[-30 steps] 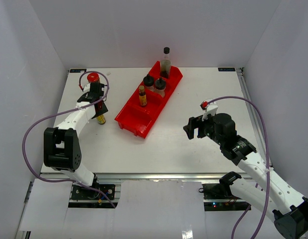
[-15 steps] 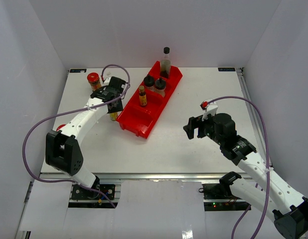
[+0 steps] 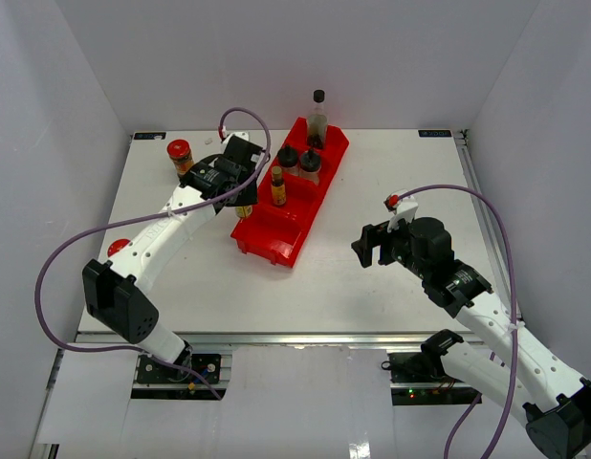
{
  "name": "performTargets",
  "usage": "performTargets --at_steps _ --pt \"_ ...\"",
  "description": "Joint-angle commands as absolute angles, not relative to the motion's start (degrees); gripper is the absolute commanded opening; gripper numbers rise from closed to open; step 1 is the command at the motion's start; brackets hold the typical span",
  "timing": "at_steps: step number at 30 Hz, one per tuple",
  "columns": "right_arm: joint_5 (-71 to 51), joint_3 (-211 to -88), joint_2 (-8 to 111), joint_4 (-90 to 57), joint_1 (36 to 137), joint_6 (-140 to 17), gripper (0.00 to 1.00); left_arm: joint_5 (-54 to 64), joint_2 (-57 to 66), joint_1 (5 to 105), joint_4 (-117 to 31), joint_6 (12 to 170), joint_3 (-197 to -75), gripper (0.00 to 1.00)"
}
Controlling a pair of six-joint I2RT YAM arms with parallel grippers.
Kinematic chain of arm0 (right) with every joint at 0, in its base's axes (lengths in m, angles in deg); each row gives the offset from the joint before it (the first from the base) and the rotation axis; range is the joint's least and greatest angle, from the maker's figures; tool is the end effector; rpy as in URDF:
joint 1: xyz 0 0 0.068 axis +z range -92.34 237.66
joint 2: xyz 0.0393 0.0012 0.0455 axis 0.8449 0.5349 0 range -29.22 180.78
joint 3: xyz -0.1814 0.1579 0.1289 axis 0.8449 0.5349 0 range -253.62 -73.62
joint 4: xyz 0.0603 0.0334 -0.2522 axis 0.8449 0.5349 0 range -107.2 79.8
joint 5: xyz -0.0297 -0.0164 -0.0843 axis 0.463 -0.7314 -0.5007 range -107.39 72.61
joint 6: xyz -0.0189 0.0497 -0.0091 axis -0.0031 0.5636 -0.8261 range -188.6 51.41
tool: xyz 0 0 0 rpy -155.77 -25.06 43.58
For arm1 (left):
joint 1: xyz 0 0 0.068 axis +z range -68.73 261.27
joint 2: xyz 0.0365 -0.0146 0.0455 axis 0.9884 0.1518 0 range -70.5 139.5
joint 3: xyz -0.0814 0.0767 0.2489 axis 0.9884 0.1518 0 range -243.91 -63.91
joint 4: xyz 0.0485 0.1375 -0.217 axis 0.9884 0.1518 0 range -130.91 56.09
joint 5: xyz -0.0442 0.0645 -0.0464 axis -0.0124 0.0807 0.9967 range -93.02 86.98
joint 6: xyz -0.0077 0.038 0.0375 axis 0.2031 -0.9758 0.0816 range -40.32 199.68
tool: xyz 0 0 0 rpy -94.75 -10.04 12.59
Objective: Organize the condiment bottles
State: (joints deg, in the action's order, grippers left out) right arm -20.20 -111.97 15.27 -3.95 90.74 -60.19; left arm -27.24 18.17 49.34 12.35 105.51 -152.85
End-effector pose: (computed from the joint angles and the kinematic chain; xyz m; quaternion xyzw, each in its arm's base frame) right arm 0.1559 0.0994 0.2955 -0.1605 0.8001 0.1859 0.5474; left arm 0.2815 -0.1582 0.3536 -0.0172 0.9294 0.0243 0.3679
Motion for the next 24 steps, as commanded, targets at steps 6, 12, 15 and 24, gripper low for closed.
performTargets --at_steps 6,12,15,24 --pt "-20.73 -111.68 14.64 -6.66 90.79 -60.60 0.88 -18.96 18.81 45.96 -1.61 98.88 -156.32 0.00" --pt "-20.82 -111.59 14.49 -6.83 90.71 -60.60 0.88 -17.73 24.45 43.21 -6.51 95.56 -158.95 0.00" --pt "-20.79 -111.56 14.43 -6.89 90.71 -60.60 0.88 -19.61 27.14 41.99 -8.39 94.40 -159.91 0.00" --pt "-20.73 -111.67 14.54 -7.03 90.64 -60.60 0.88 -20.77 35.76 40.99 -11.24 95.14 -163.05 0.00"
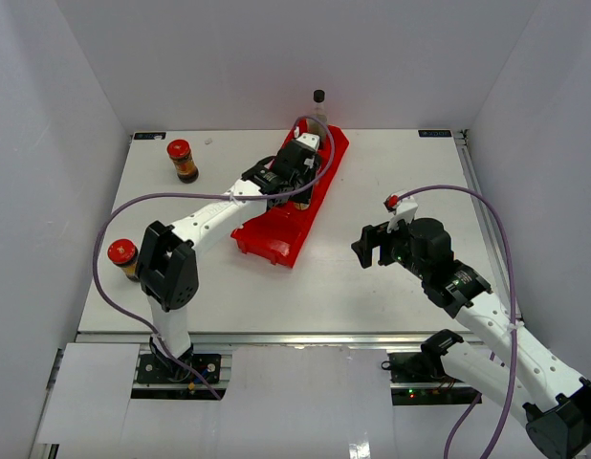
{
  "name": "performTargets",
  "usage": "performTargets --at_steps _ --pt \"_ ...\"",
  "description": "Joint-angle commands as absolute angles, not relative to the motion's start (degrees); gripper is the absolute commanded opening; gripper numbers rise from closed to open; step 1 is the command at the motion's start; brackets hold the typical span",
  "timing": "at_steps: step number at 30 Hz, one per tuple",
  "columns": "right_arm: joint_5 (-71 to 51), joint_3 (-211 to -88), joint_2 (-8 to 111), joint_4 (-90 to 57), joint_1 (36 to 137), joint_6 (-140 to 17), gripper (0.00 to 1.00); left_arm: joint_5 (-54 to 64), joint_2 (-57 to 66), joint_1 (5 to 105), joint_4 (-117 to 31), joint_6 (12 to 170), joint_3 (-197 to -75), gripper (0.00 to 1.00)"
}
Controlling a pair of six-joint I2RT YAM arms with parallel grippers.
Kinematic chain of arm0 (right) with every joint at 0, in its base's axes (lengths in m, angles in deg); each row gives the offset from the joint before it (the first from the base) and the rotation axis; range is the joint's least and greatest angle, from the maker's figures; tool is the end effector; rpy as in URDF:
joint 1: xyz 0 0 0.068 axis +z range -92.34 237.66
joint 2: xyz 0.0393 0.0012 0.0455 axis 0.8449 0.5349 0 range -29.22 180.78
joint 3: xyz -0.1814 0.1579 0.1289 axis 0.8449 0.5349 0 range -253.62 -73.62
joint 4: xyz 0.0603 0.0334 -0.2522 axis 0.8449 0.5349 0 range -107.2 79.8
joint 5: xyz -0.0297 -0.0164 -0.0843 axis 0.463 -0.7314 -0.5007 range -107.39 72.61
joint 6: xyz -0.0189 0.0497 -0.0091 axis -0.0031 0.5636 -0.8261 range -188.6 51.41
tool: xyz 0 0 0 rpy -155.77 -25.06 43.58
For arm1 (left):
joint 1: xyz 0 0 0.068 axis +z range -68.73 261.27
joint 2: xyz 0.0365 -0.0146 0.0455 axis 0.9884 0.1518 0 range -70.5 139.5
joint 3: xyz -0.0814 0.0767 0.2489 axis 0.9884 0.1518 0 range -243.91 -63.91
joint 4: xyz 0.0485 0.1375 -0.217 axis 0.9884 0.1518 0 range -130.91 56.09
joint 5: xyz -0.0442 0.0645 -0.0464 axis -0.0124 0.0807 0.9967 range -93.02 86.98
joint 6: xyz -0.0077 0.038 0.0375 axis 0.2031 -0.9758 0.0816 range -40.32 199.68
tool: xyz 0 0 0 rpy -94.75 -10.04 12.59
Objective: Organize the condiment bottles
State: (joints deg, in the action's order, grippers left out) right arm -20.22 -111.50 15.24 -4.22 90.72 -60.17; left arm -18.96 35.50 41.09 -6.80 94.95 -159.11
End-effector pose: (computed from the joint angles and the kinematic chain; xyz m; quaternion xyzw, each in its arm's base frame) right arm 0.1560 0.0994 0.2932 -0.1603 0.8010 0.1853 0.5463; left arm 0.3281 -0.2643 0.3040 0.1453 0.9046 -0.0633 0.3958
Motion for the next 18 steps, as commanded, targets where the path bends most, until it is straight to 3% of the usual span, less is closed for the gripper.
performTargets --at_steps 1,18 --pt "-20.73 -111.67 14.52 -7.07 90.71 -60.60 0.88 -21.45 36.44 40.93 -11.09 95.21 -163.38 0.00" --pt "-20.55 -111.85 13.42 -6.74 90.70 -60.68 0.88 -28.72 45.23 40.92 -12.45 94.71 -166.53 0.00"
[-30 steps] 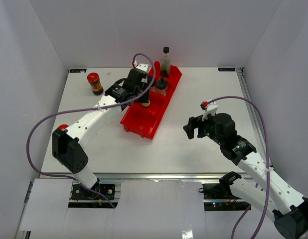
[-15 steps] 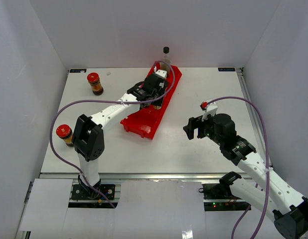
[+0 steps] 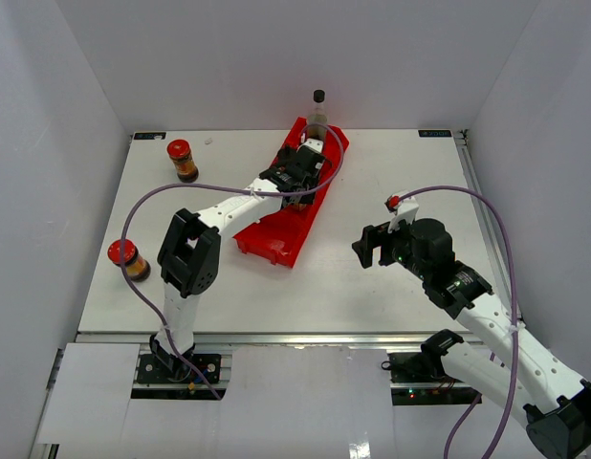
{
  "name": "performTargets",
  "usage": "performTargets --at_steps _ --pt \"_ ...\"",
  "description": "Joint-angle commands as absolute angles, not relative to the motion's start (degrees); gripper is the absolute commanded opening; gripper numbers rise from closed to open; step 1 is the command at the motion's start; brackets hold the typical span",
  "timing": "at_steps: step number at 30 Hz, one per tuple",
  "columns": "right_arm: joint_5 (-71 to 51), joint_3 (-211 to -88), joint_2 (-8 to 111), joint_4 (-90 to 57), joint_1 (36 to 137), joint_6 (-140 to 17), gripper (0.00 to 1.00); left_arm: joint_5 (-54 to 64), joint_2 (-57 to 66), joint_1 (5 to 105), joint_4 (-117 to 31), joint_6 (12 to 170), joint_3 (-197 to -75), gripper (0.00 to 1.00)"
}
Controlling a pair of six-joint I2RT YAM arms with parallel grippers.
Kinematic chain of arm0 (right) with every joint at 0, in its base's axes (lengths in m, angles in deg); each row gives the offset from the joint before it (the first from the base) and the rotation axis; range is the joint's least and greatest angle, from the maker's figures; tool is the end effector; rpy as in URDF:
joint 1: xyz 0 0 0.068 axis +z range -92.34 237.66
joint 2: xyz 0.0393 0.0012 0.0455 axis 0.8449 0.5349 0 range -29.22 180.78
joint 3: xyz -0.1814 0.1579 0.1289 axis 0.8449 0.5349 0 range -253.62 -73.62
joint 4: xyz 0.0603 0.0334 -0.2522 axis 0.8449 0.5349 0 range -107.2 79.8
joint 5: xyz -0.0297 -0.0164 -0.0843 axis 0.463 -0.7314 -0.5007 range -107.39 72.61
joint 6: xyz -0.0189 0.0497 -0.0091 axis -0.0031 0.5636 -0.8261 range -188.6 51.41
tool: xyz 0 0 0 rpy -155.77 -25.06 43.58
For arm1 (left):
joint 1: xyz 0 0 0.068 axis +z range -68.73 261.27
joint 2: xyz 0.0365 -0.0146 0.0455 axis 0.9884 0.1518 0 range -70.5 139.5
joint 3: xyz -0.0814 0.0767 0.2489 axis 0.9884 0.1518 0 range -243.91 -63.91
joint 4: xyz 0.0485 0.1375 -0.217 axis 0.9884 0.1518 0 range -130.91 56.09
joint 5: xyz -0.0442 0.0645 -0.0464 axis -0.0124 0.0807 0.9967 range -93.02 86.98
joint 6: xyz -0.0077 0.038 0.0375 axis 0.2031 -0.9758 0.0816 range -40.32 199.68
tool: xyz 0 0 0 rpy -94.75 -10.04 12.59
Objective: Organize the condiment bottles
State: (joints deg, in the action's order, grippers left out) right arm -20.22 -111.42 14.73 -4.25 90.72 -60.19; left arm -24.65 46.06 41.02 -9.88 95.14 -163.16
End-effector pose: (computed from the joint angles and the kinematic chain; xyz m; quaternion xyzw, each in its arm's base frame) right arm 0.1547 0.0985 0.2942 -0.1599 0.7987 0.1864 0.5494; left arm 0.3603 -0.2878 0.2541 0.1319 0.9109 -0.0082 0.3908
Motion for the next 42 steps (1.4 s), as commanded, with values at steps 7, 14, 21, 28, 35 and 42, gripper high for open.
performTargets --at_steps 7,14,21,28,35,42 --pt "-20.47 -111.59 13.22 -6.75 90.71 -60.68 0.89 -28.24 47.98 40.84 -11.56 94.62 -167.44 0.25" --pt "-20.47 -111.69 13.05 -6.83 90.71 -60.68 0.89 -28.19 48.86 40.93 -10.55 95.12 -167.18 0.73" --pt "-20.61 -111.56 12.70 -6.83 90.65 -60.68 0.89 -28.97 46.64 40.87 -7.95 95.52 -168.00 0.80" --pt "-20.85 -111.41 12.79 -6.74 90.71 -60.68 0.89 -27.35 41.64 40.93 -2.53 96.98 -167.94 0.81" --pt "-20.88 -111.41 13.26 -6.60 90.71 -60.68 0.89 -27.77 35.97 41.22 9.48 102.50 -170.37 0.84" --pt "-21.34 -111.55 12.88 -6.25 90.67 -60.68 0.89 -30.87 31.05 45.64 13.77 105.82 -173.39 0.88"
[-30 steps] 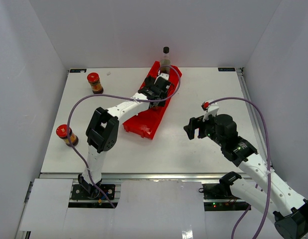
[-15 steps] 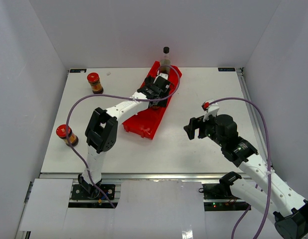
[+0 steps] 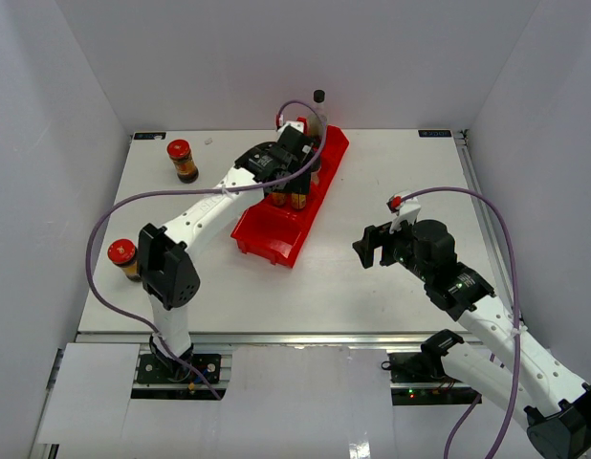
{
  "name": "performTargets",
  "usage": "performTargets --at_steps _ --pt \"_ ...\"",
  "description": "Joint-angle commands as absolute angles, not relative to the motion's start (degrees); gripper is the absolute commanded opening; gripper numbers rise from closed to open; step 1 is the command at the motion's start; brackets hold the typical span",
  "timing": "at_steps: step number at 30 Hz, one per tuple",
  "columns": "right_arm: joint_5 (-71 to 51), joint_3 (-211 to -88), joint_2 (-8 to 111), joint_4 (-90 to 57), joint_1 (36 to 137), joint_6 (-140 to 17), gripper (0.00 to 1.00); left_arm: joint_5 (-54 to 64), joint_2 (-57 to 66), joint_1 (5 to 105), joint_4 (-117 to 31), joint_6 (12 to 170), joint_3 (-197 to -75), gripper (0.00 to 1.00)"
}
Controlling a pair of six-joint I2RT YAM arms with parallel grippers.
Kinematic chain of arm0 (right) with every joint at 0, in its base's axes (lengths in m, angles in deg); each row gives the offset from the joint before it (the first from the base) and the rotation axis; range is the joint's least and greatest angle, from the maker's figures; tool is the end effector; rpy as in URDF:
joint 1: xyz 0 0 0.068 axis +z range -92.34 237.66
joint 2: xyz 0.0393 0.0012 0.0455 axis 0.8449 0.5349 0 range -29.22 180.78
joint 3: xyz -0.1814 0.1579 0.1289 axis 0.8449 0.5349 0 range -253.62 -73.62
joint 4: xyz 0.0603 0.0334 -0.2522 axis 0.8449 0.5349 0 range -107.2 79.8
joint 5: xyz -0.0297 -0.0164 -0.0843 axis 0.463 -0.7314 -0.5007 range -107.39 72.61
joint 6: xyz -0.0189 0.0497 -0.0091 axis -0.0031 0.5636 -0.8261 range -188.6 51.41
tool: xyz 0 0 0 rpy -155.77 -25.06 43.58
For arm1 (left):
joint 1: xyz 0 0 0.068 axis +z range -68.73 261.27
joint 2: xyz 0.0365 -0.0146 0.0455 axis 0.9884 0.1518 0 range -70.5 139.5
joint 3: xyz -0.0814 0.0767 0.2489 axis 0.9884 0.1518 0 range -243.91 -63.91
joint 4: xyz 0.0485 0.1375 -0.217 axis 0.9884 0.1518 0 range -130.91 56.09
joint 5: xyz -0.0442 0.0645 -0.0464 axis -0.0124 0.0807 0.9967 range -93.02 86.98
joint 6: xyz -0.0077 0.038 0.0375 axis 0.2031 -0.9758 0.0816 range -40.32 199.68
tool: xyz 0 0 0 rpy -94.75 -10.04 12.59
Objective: Organize the condiment bottles
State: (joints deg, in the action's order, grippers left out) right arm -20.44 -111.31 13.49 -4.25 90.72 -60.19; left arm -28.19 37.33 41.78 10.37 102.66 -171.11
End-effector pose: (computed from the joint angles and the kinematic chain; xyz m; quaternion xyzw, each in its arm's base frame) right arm 0.1514 0.0963 0.2970 -0.1573 0.7933 0.1879 0.5573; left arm 0.3275 -0.2503 0.3386 0.0621 0.9232 0.0109 0.3792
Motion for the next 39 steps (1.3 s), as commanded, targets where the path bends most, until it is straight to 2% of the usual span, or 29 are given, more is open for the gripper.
performTargets --at_steps 1,7,14,26,39 --pt "-21.31 -111.60 12.88 -6.20 90.72 -60.68 0.89 -30.92 30.77 47.52 13.62 106.10 -173.58 0.88" --pt "-20.90 -111.77 13.34 -6.13 90.71 -60.69 0.89 -28.20 30.79 62.41 10.22 105.86 -172.46 0.89" --pt "-19.31 -113.26 14.52 -5.49 90.71 -61.15 0.89 -24.92 33.48 74.45 2.75 106.48 -167.65 0.92" --pt "-19.85 -113.85 14.35 -6.21 90.71 -61.56 0.89 -20.43 49.26 81.07 1.14 104.41 -181.52 0.94" --pt "-19.41 -113.78 13.93 -6.85 90.62 -61.74 0.89 -19.28 54.87 83.21 -4.66 99.48 -181.80 0.94"
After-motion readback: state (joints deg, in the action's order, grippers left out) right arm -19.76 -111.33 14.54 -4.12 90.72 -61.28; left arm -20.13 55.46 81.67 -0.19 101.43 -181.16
